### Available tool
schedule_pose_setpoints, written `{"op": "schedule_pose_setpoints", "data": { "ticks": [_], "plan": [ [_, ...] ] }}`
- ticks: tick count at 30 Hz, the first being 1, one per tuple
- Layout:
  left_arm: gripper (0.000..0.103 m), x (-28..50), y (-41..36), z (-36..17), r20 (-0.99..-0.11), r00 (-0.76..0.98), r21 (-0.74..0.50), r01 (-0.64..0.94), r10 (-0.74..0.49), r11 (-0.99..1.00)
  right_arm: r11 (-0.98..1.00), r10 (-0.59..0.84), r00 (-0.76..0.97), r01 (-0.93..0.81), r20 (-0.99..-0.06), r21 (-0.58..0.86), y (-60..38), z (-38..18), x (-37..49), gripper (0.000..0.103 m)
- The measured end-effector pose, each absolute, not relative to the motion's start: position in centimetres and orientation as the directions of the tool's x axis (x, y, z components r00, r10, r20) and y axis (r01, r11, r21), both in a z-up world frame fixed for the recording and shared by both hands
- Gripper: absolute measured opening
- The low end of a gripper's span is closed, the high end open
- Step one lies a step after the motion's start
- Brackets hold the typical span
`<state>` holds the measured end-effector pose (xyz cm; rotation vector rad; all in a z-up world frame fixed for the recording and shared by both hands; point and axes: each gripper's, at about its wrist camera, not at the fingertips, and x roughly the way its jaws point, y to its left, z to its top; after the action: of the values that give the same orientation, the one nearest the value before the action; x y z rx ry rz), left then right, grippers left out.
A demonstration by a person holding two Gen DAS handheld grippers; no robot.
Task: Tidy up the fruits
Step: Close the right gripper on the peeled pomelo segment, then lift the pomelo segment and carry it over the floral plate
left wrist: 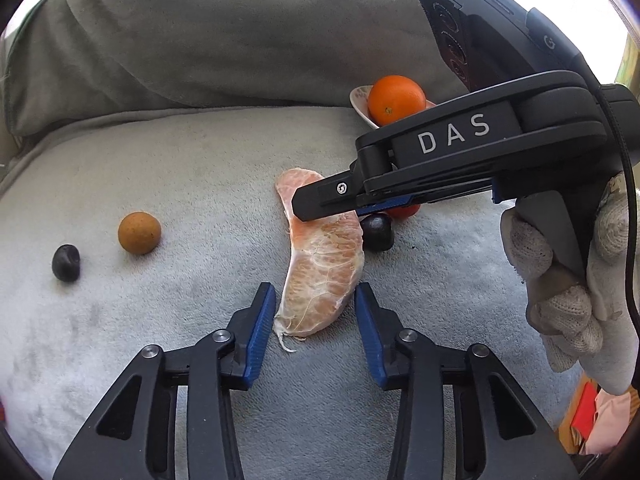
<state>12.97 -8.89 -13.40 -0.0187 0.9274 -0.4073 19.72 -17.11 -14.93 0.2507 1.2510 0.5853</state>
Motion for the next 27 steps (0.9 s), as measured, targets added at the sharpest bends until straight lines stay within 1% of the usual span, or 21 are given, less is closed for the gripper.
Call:
{"op": "schedule_pose_setpoints", "data": {
  "ticks": [2,9,17,27],
  "plan": [
    [0.037,12.6,-9.0,-13.1,-0.771,0.531,-0.187,0.338,-0.351,0.922,0.827,0.547,0.195,-0.276,-0.814,0.489,-17.1,-14.9,19.7,0.034],
    [0.036,12.0,-8.8,-13.0,-0.762,0.54,-0.196,0.333,-0.357,0.922,0.812,0.574,0.203,-0.264,-0.794,0.52,-17.6,-14.8,19.6,0.031],
    [0.035,10.6,-7.9,-12.8,-0.745,0.571,-0.174,0.333,-0.345,0.927,0.804,0.586,0.221,-0.277,-0.78,0.526,-17.6,-14.1,19.3,0.03],
    [0.035,8.4,-8.8,-11.8,-0.718,0.6,-0.152,0.358,-0.352,0.921,0.792,0.607,0.26,-0.276,-0.75,0.545,-18.9,-12.3,18.7,0.03]
  ]
}}
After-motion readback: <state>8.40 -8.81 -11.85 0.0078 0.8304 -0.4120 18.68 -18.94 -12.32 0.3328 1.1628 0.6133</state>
